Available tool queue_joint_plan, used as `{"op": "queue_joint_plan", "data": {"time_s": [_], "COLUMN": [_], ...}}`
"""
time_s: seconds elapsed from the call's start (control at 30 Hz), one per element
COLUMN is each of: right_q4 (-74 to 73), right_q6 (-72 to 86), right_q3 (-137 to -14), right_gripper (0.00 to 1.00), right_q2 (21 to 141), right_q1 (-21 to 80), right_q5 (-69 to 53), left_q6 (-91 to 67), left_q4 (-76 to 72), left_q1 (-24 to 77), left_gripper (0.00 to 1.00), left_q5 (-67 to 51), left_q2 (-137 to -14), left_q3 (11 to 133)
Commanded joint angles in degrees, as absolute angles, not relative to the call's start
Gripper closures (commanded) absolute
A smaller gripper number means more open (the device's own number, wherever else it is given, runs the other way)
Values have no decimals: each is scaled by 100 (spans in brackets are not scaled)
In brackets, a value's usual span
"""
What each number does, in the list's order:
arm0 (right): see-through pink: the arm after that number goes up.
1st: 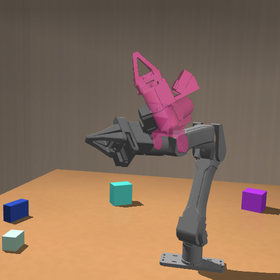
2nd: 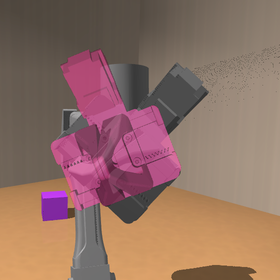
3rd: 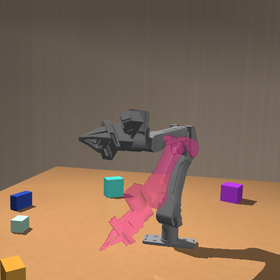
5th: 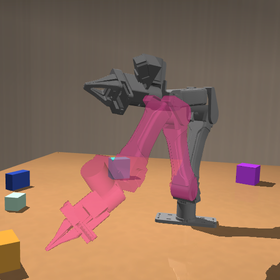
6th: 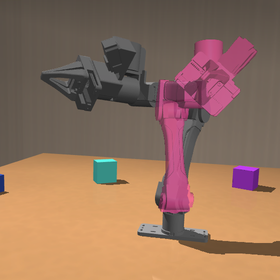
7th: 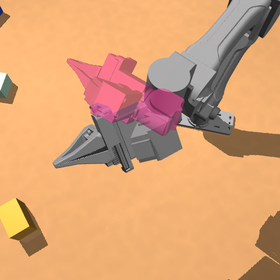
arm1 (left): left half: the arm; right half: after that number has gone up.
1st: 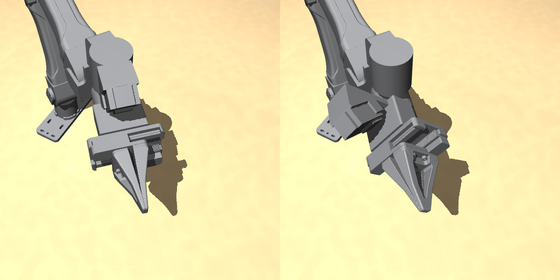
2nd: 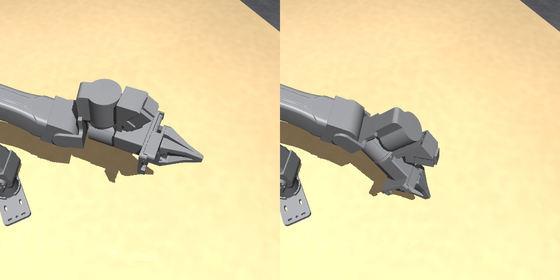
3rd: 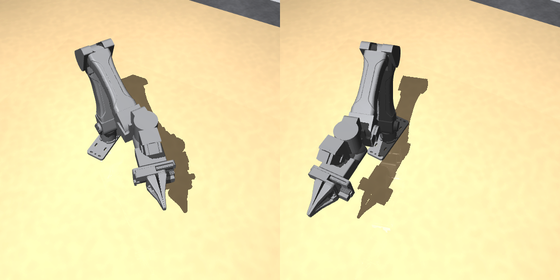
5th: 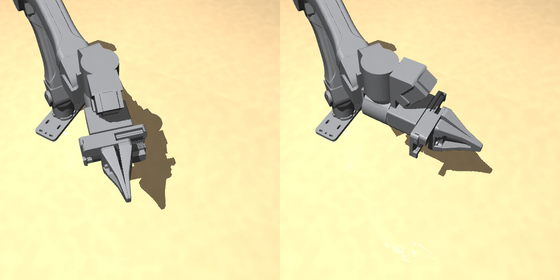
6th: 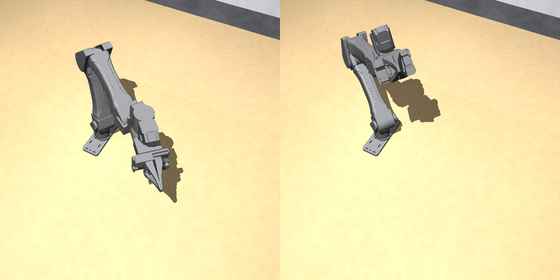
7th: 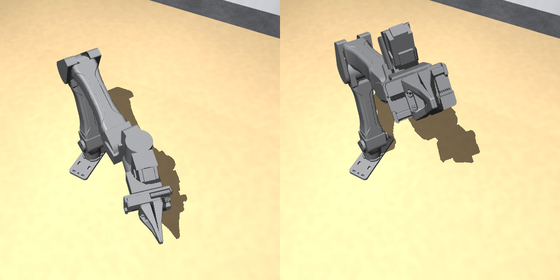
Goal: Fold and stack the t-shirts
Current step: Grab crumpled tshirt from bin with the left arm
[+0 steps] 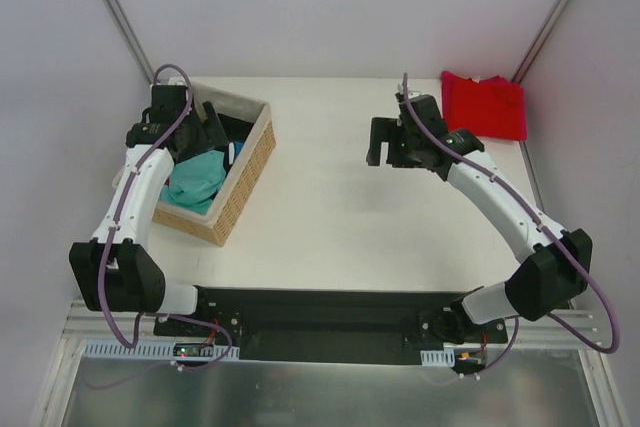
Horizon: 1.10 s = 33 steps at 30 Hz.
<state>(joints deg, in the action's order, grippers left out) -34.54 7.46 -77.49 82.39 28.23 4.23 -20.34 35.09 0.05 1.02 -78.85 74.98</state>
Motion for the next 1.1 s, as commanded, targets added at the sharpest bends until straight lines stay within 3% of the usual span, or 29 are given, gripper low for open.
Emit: {"op": "queue_joint_plan", "data": {"time_s": [0.0, 0.33, 0.5, 0.63, 0.67, 0.73, 0.8, 1.07], "right_q4": [-3437, -3401, -3507, -3542, -3542, -3507, -3489, -3437], "right_q6": [817, 668, 589, 536, 536, 562, 563, 598], "right_q3": [-7577, -7075, -6935, -6882, -6891, -6873, -6882, -6829], "right_gripper": [3, 3, 3, 3, 3, 3, 3, 3], "right_q2": [8042, 7559, 7322, 7172, 7163, 7198, 7242, 7277], "right_q1": [3085, 3173, 3182, 3182, 3182, 3182, 3182, 3225], "right_q5": [615, 686, 764, 783, 747, 677, 650, 642], "left_q6": [-1960, -2109, -2206, -2145, -2153, -2180, -2188, -2197], "left_q4": [3103, 3102, 3085, 3094, 3085, 3050, 2988, 2751], "left_q1": [35, -413, -597, -633, -642, -720, -764, -861], "left_gripper": [1, 1, 9, 34, 52, 69, 100, 100], "left_q5": [209, 1186, 1231, 1353, 1371, 1345, 1406, 908], "left_q2": [-8059, -9105, -9816, -10230, -10361, -10458, -10582, -10039], "left_q3": [7163, 7576, 7892, 8147, 8174, 8235, 8262, 8209]}}
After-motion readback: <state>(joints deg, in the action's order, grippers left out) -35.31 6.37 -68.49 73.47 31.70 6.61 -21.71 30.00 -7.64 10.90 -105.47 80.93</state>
